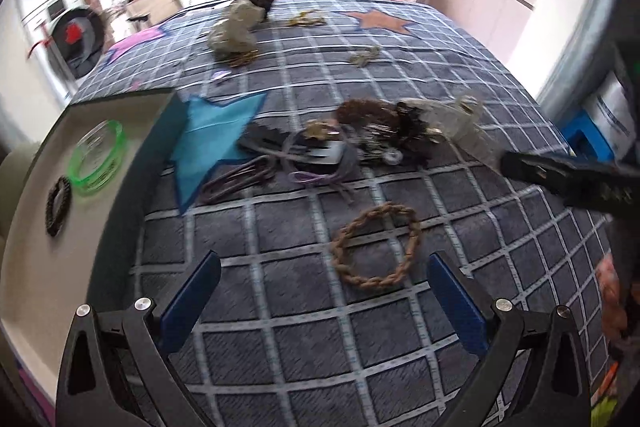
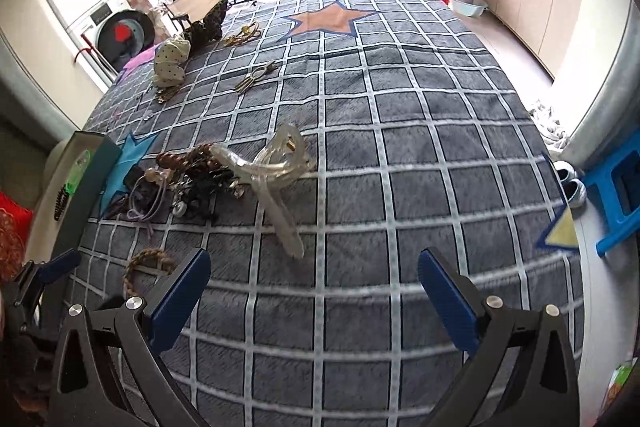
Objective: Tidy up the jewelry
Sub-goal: 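Move both tools back over the braided tan bracelet, then grasp the braided bracelet with the left tool while the right tool grasps the clear claw clip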
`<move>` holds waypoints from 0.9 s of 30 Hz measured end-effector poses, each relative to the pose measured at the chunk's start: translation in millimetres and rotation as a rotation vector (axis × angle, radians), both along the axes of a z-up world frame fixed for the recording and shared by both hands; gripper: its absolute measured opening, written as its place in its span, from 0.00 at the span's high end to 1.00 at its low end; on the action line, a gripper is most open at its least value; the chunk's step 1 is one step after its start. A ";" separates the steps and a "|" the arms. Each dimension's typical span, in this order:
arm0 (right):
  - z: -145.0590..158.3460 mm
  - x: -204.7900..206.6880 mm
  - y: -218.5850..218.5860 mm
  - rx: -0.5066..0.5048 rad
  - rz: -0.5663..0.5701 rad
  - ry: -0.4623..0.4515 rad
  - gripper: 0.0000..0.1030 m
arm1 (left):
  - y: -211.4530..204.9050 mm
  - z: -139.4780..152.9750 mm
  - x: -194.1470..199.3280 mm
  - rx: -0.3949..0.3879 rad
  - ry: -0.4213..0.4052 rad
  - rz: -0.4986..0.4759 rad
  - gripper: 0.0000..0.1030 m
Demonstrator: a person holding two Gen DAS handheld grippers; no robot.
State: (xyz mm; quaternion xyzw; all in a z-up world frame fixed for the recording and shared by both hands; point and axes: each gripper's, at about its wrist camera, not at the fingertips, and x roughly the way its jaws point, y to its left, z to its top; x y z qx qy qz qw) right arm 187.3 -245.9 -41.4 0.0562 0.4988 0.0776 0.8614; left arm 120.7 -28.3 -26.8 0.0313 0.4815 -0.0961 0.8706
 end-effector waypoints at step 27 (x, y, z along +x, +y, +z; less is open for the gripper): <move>-14.2 37.7 34.2 -0.157 0.074 -0.043 0.37 | -44.1 -14.5 10.3 0.044 0.014 -0.136 0.41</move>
